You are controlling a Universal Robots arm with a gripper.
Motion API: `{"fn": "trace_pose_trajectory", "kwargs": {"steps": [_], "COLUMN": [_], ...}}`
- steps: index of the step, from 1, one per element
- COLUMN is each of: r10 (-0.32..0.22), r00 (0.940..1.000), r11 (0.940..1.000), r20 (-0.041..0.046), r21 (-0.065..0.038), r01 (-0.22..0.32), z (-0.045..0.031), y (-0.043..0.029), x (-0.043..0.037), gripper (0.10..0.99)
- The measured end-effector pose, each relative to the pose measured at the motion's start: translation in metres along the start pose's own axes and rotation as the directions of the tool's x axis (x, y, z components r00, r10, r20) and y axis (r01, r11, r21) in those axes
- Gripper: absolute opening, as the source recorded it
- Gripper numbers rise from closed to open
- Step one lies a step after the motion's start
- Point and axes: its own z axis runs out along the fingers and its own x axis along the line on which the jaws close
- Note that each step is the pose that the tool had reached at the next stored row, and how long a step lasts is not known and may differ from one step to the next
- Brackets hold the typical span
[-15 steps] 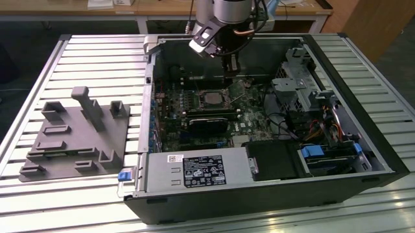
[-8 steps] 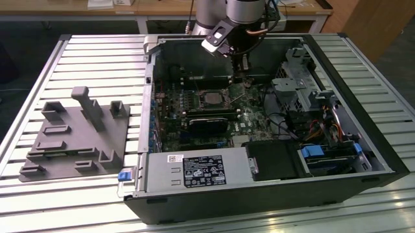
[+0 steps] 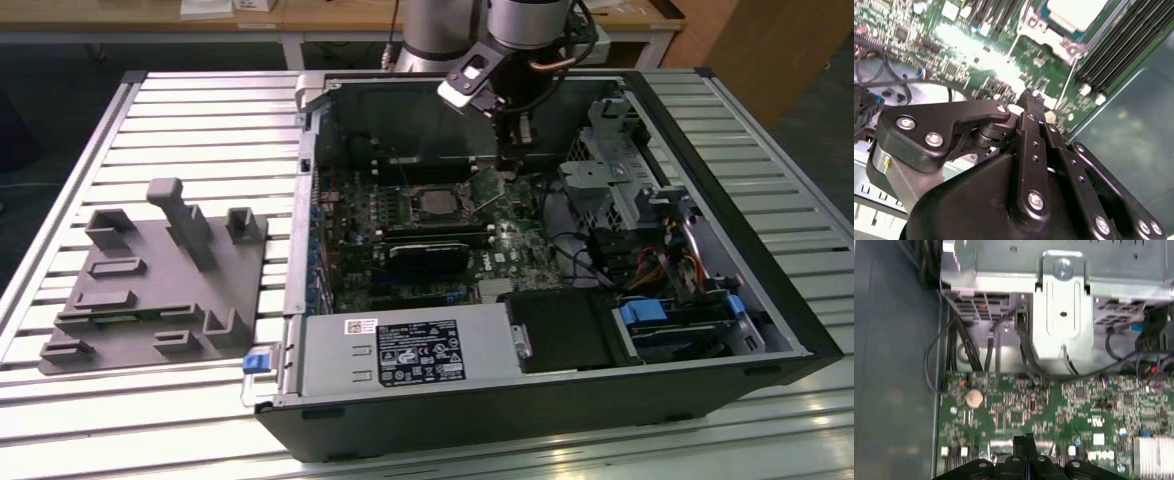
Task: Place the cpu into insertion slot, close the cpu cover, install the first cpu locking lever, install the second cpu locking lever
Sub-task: 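Close the cpu cover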
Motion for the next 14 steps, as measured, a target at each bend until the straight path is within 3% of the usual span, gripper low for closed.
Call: {"fn": "trace_pose_trajectory", "kwargs": {"steps": [5,14], "r10": [0.000,0.000], "r00": [1.0000,1.0000], "r11": [1.0000,1.0000], "r20": [0.0000,-0.0001], "r21": [0.000,0.000], "r01": [0.000,0.000], "z": [0.0009,0.0082], "y": [0.0120,0.0169], "x": [0.0000,0.0002], "gripper": [0.106,0.106]}}
